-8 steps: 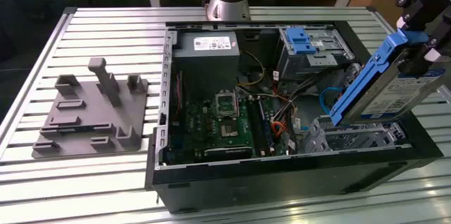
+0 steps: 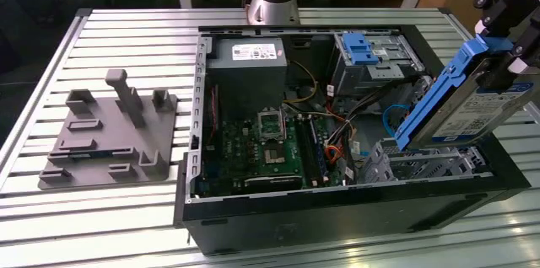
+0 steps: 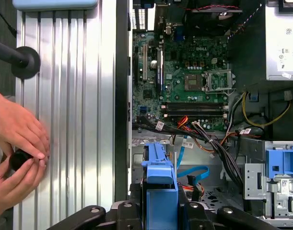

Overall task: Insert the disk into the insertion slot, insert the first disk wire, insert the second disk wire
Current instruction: 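Insert the disk into the insertion slot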

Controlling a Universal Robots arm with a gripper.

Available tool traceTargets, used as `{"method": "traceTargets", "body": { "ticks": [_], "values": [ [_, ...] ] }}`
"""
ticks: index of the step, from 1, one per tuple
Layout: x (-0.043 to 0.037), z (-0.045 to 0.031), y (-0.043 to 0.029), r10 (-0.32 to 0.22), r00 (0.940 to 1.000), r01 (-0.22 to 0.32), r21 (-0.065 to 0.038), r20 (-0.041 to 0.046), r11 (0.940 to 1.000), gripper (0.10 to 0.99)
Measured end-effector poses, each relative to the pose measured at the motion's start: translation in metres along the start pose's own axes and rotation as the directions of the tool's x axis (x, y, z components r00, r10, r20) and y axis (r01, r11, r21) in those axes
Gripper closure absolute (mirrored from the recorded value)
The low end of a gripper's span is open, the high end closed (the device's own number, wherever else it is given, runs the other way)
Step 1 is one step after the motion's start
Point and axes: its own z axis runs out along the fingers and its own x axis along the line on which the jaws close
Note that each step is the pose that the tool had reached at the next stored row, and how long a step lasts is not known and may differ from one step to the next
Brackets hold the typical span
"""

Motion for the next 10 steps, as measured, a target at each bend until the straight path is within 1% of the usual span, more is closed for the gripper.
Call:
{"method": "traceTargets", "body": {
  "ticks": [4, 6, 8, 10],
  "values": [
    [0.0000, 0.0000, 0.0000, 0.000, 1.0000, 0.000, 0.000, 0.0001, 1.0000, 0.722],
    [0.0000, -0.0001, 0.0000, 0.000, 1.0000, 0.000, 0.000, 0.0028, 1.0000, 0.722],
    [0.0000, 0.0000, 0.0000, 0.000, 0.9999, 0.000, 0.000, 0.0103, 1.0000, 0.722],
    [0.0000, 0.0000, 0.0000, -0.001, 0.9997, 0.001, 0.000, 0.0232, 1.0000, 0.722]
  ]
}}
